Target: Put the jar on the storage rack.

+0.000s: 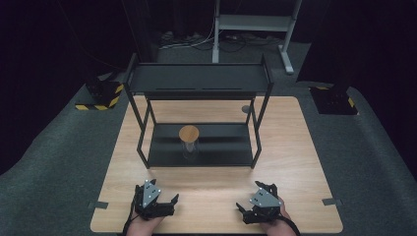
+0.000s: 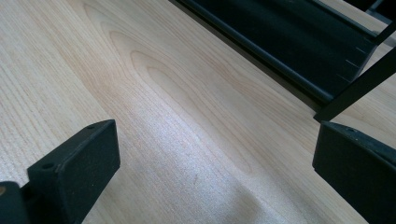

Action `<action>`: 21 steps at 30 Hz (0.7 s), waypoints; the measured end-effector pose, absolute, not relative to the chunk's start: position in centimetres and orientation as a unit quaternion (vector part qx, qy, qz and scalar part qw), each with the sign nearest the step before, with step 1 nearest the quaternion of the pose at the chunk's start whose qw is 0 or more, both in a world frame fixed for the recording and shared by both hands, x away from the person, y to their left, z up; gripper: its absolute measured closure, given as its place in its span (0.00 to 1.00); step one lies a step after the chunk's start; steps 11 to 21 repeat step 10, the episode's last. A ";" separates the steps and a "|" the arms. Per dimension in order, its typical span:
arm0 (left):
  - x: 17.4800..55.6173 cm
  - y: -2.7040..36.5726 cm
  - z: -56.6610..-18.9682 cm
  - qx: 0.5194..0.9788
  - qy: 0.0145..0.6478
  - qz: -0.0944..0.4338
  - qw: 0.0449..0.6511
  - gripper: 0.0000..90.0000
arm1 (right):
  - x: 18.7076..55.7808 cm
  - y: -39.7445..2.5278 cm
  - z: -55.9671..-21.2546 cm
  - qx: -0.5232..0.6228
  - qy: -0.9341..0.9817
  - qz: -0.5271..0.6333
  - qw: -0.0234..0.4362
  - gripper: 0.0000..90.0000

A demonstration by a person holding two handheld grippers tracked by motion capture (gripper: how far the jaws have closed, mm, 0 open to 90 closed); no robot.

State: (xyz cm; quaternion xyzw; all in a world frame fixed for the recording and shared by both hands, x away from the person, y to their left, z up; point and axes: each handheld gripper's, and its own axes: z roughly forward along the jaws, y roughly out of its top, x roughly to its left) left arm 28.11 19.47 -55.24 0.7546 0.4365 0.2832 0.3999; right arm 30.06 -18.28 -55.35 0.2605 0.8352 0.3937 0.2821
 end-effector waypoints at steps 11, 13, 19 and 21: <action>28.2 19.2 -55.3 0.761 0.435 0.288 0.385 0.02 | 30.0 -18.3 -55.3 0.255 0.835 0.399 0.279 0.00; 28.2 19.2 -55.3 0.761 0.435 0.288 0.385 0.02 | 30.0 -18.3 -55.3 0.255 0.835 0.399 0.279 0.00; 28.2 19.2 -55.3 0.761 0.435 0.288 0.385 0.02 | 30.0 -18.3 -55.3 0.255 0.835 0.399 0.279 0.00; 28.2 19.2 -55.3 0.761 0.435 0.288 0.385 0.02 | 30.0 -18.3 -55.3 0.255 0.835 0.399 0.279 0.00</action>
